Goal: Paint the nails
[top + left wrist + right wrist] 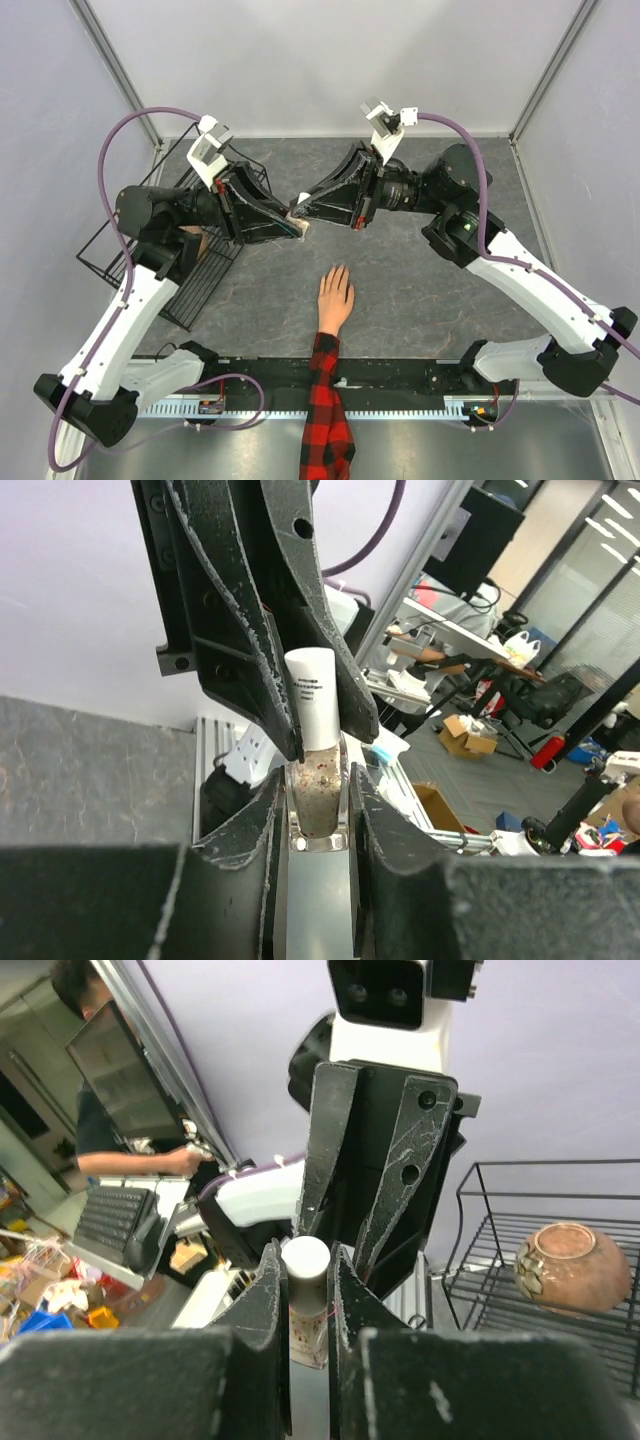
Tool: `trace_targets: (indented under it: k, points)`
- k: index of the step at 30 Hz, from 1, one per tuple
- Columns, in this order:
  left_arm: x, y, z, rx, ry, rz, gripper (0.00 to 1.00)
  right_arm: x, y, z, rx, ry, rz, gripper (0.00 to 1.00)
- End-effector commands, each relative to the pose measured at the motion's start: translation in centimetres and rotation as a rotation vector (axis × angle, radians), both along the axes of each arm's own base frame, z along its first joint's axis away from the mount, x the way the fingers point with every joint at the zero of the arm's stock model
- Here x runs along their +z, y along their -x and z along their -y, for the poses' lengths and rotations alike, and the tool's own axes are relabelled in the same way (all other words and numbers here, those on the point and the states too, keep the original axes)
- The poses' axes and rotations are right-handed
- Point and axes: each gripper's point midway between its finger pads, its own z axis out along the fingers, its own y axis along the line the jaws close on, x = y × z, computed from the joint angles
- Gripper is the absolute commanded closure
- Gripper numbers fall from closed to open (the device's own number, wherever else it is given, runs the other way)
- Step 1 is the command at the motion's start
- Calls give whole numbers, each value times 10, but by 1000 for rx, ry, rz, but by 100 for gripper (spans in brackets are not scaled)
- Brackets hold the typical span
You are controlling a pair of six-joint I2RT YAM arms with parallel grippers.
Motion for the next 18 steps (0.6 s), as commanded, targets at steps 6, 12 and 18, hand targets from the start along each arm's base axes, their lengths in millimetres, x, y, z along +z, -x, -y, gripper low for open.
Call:
trace_targets:
  k: [6,12,18]
  points:
    - [-7,-43,-3,320,-135,203,98,-21,-16,-2,-131,199,-102,82]
    - [-14,-83,-15,554,-207,282,98,-34,-87,19,-560,290,-225,21]
    - [-17,-107,-21,673,-239,308,98,-26,-115,17,-690,325,-301,10]
